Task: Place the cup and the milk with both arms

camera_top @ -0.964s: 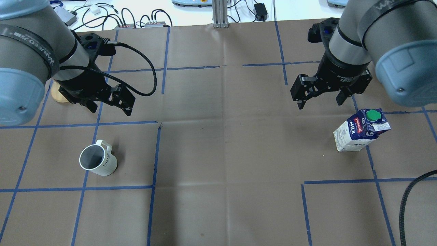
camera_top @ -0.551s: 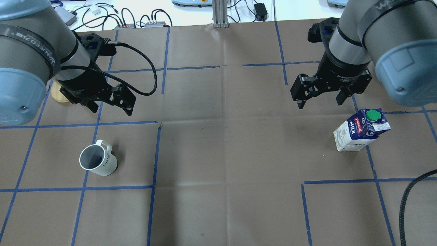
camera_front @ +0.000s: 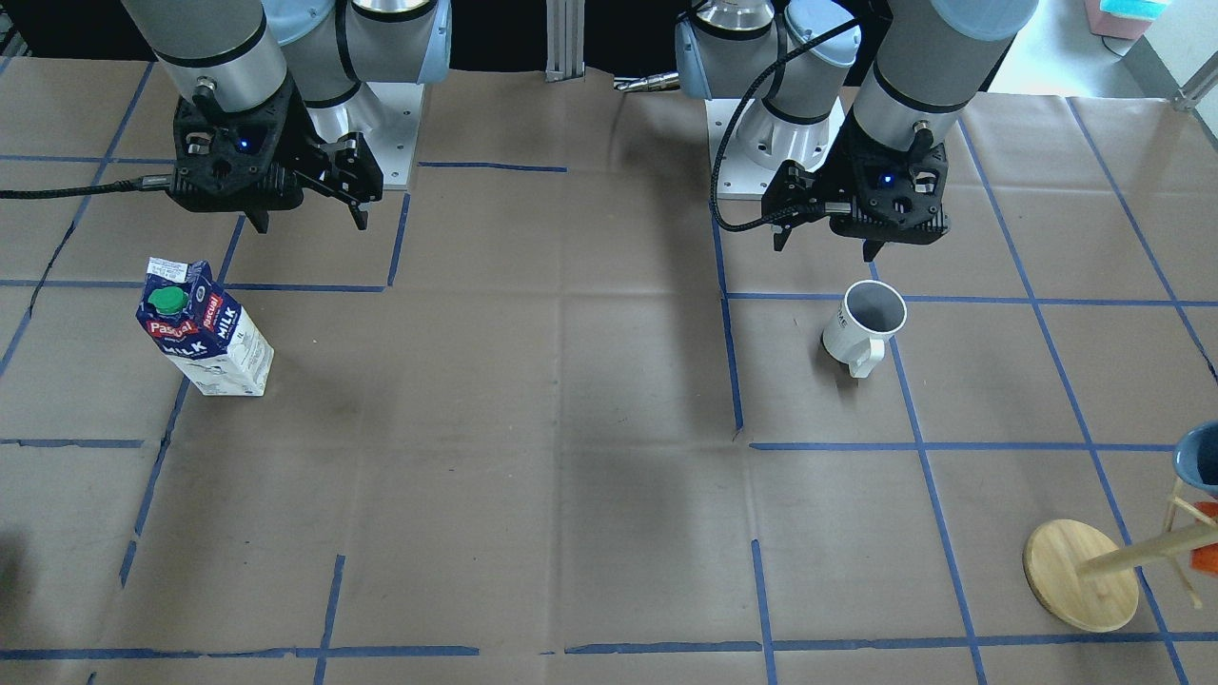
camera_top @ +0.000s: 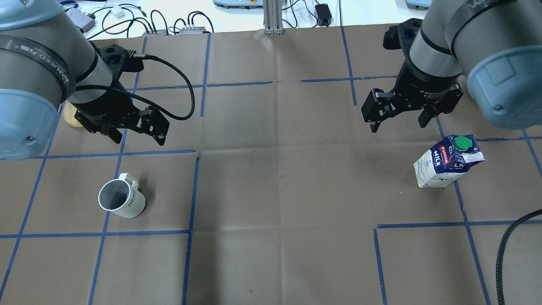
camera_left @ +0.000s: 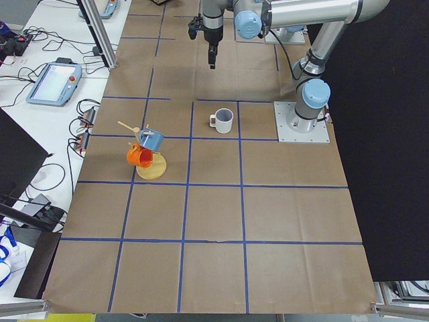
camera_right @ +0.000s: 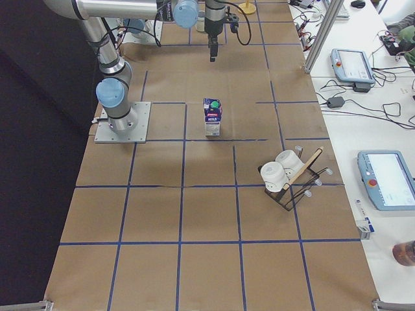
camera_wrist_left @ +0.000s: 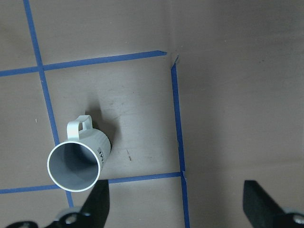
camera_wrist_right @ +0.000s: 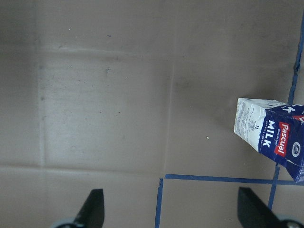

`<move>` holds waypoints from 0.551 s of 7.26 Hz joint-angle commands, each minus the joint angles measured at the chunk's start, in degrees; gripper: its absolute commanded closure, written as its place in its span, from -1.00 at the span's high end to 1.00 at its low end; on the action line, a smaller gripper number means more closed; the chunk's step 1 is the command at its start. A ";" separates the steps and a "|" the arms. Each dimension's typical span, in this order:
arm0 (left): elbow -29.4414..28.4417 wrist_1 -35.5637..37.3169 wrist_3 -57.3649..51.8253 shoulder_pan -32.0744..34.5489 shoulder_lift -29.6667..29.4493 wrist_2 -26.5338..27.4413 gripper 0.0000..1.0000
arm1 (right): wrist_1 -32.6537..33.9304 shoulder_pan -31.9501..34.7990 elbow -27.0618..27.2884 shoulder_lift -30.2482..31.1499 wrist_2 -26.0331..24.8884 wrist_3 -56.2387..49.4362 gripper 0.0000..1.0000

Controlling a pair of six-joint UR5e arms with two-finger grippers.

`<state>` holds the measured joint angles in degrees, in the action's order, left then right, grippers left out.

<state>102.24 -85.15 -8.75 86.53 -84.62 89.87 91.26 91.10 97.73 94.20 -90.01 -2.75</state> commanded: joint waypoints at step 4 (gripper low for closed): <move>1.46 -0.28 3.56 0.21 0.68 -0.22 0.99 | -1.17 -0.22 -3.24 -0.51 -0.16 0.02 1.00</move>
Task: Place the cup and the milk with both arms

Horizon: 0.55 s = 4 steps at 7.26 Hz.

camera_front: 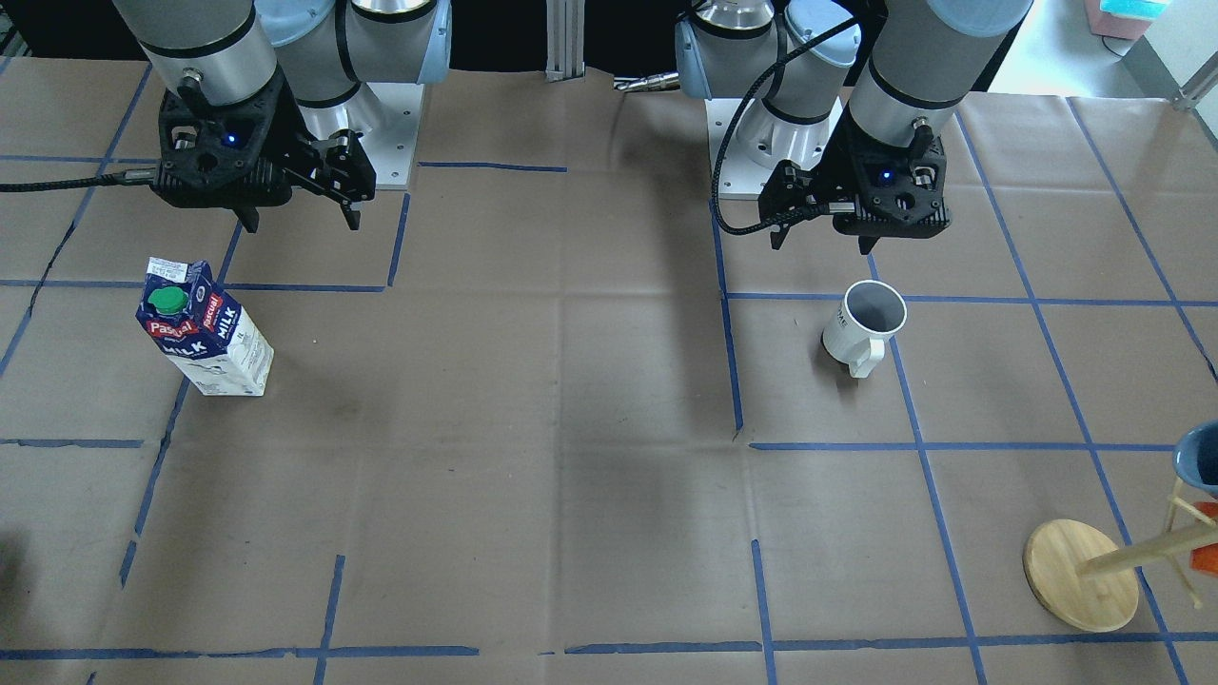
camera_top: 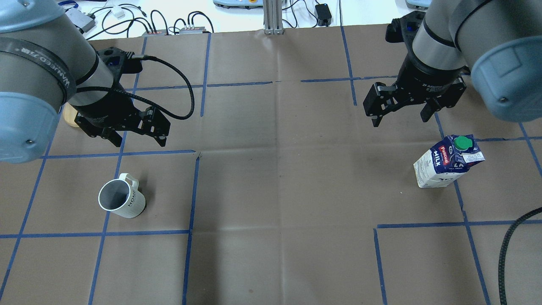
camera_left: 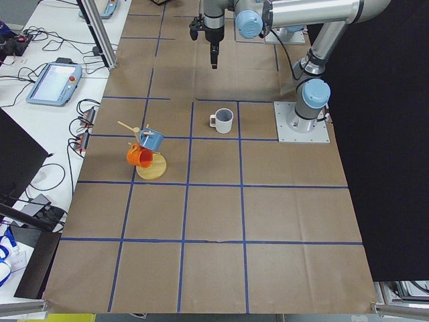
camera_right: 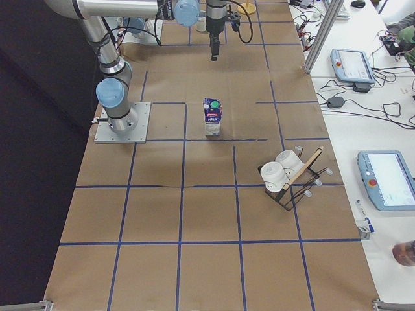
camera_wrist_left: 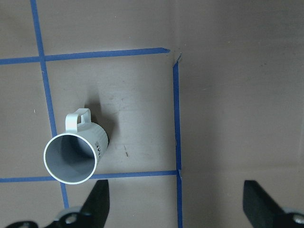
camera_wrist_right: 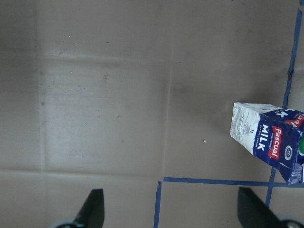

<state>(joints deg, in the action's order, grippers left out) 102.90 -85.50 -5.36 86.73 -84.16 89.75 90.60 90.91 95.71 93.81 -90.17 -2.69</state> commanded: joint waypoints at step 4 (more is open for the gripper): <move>1.33 0.24 0.09 0.02 -0.38 -0.01 0.99 | -0.69 -0.29 -1.41 -0.21 -0.01 0.05 1.00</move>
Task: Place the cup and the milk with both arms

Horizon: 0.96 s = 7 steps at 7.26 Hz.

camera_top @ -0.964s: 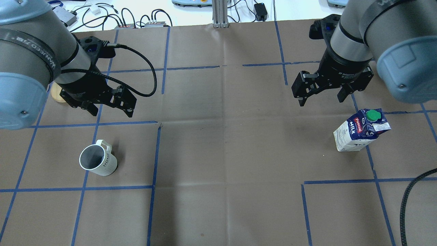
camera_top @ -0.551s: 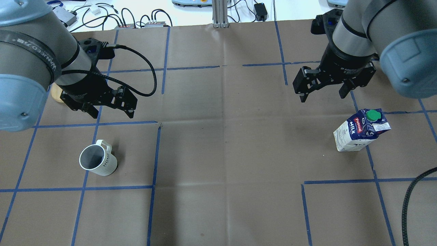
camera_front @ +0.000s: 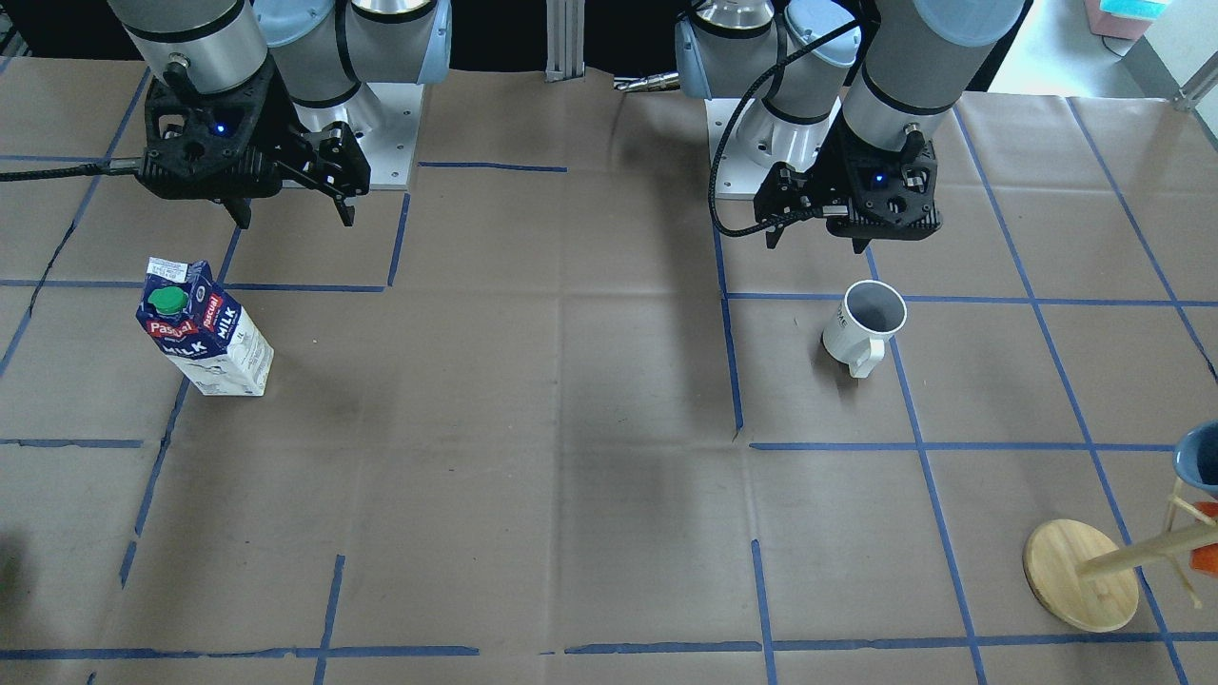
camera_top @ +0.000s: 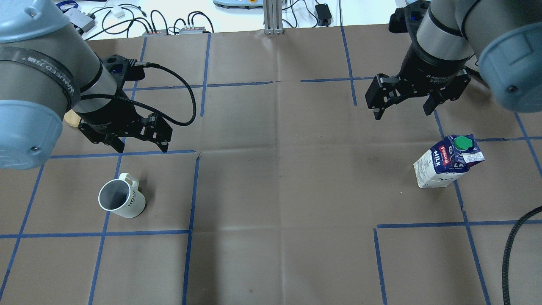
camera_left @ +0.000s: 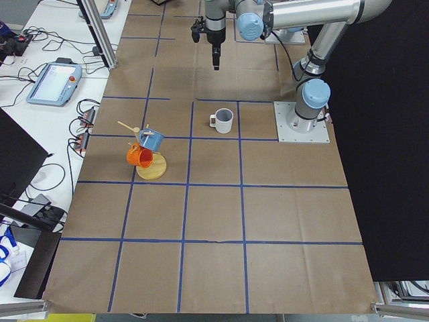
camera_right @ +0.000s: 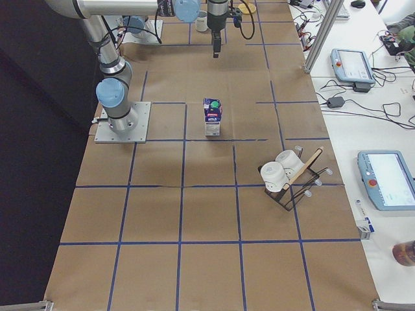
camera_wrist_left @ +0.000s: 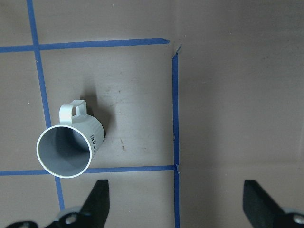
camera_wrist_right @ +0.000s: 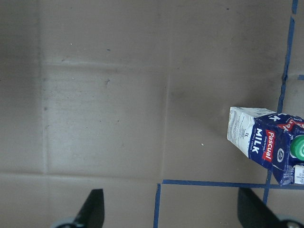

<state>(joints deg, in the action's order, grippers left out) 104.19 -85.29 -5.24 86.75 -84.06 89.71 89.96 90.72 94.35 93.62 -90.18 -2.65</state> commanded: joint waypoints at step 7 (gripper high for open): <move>2.16 0.83 -0.55 0.00 -0.32 0.20 1.00 | 0.04 -0.02 0.40 -0.29 0.09 0.01 1.00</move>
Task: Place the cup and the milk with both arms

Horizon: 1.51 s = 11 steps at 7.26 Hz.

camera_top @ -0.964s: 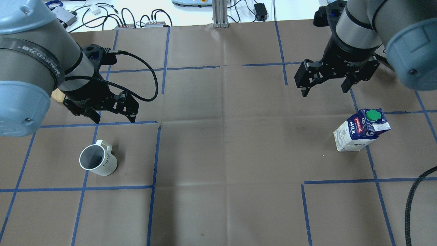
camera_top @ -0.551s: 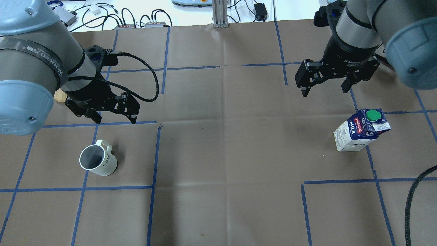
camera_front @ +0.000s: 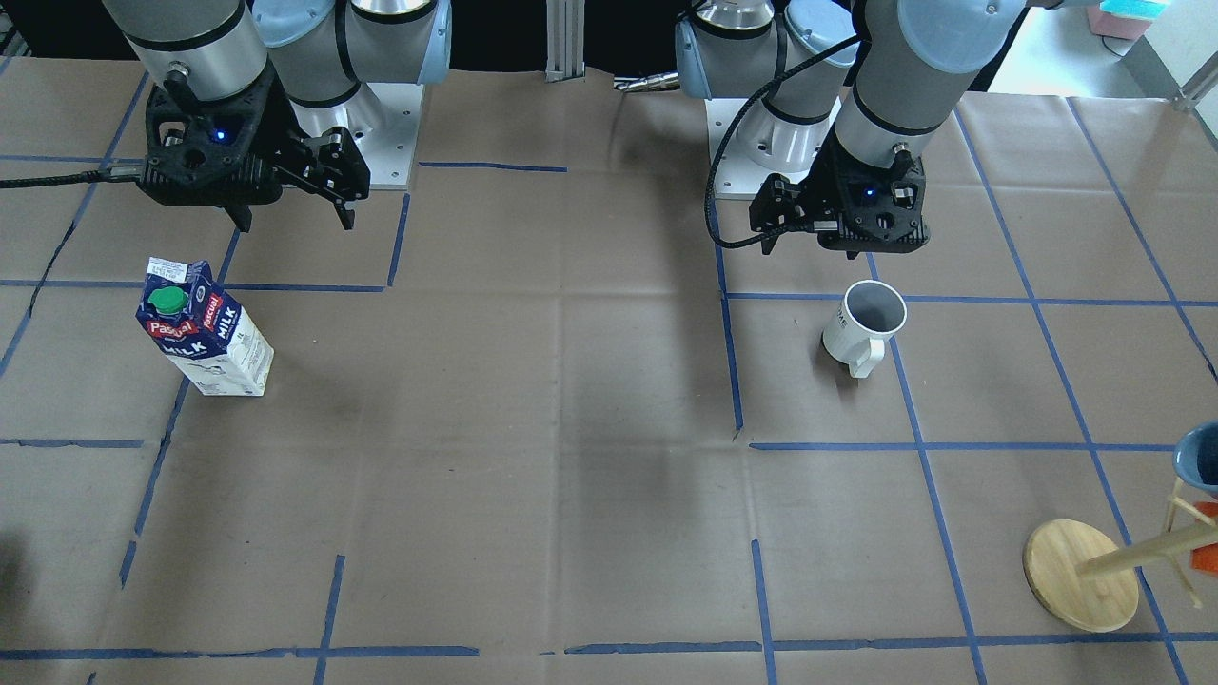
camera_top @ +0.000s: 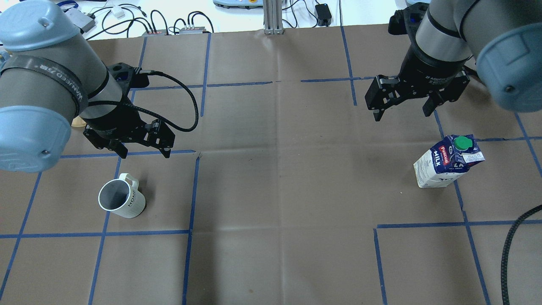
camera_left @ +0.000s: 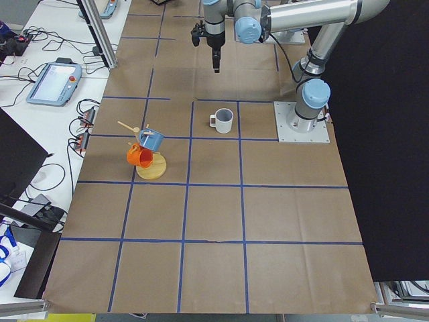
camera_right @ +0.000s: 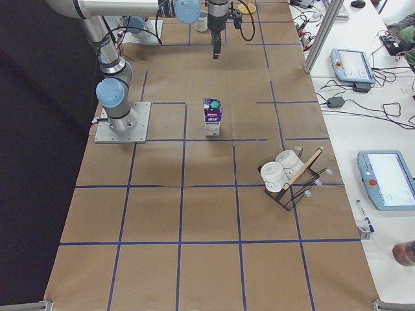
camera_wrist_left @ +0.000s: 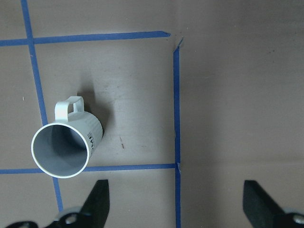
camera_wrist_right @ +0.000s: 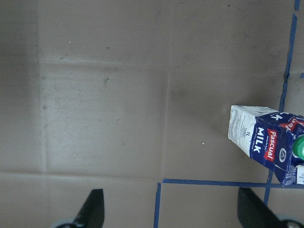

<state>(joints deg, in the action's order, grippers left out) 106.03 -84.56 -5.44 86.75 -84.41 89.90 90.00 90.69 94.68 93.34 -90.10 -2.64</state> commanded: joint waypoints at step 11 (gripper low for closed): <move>15.16 15.39 -26.53 -20.90 -0.05 0.80 0.99 | 0.00 0.10 1.03 -0.09 -0.08 -0.09 1.00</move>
<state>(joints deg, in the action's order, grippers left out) 119.56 -70.95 -28.74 68.87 -84.35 90.70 89.96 90.79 95.65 93.25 -90.17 -2.66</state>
